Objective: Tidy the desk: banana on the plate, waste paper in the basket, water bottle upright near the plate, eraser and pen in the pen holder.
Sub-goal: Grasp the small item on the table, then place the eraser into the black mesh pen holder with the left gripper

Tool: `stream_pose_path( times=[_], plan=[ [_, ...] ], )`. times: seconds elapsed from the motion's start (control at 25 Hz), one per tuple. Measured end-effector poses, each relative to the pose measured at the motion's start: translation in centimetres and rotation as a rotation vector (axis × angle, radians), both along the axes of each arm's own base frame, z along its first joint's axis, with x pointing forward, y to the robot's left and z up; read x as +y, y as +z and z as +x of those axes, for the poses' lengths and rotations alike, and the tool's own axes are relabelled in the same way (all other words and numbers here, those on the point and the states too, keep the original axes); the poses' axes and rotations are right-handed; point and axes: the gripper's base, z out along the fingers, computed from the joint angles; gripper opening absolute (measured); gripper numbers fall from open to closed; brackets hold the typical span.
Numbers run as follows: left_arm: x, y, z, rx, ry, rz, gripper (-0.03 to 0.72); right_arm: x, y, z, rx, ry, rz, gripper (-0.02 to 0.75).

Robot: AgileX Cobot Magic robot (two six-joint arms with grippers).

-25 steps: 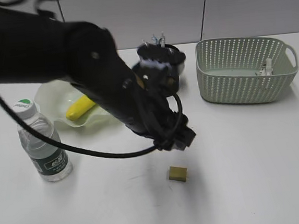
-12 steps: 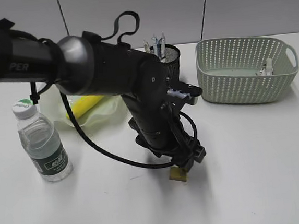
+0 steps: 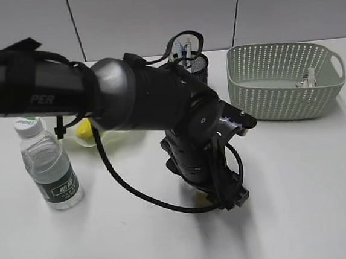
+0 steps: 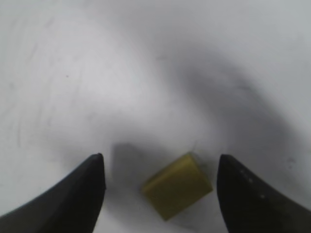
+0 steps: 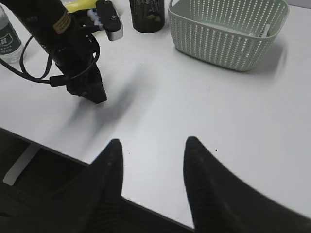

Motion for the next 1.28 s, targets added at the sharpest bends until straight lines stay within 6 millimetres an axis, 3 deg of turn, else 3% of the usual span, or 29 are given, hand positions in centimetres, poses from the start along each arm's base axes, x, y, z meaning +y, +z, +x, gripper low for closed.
stream_pose_path(
  times=[0.24, 0.4, 0.52, 0.64, 0.72, 0.92, 1.04, 1.28],
  plan=[
    [0.1, 0.0, 0.1, -0.008, 0.003, 0.006, 0.538, 0.0, 0.0, 0.0, -0.001, 0.0, 0.0, 0.333],
    [0.1, -1.5, 0.0, 0.023, 0.013, 0.04, 0.534, 0.0, 0.0, 0.0, -0.001, 0.0, 0.0, 0.332],
    [0.1, -1.6, 0.0, 0.025, 0.015, 0.041, 0.528, 0.0, 0.0, 0.0, -0.001, 0.0, 0.0, 0.332],
    [0.1, -1.5, 0.0, 0.028, 0.019, 0.038, 0.454, 0.0, 0.0, 0.0, -0.001, 0.0, 0.0, 0.332],
    [0.0, -1.5, 0.0, 0.028, 0.017, 0.038, 0.325, 0.0, 0.0, 0.0, -0.001, 0.0, 0.0, 0.332],
    [0.0, -1.1, 0.0, 0.019, 0.016, 0.027, 0.309, 0.0, 0.0, 0.0, -0.001, 0.0, 0.0, 0.332],
    [0.0, 1.2, 0.8, -0.051, 0.009, -0.039, 0.309, 0.0, 0.0, 0.0, -0.001, 0.0, 0.0, 0.332],
    [1.5, 12.0, 6.9, -0.411, 0.049, -0.377, 0.309, 0.0, 0.0, 0.0, -0.001, 0.0, 0.0, 0.33]
  ],
)
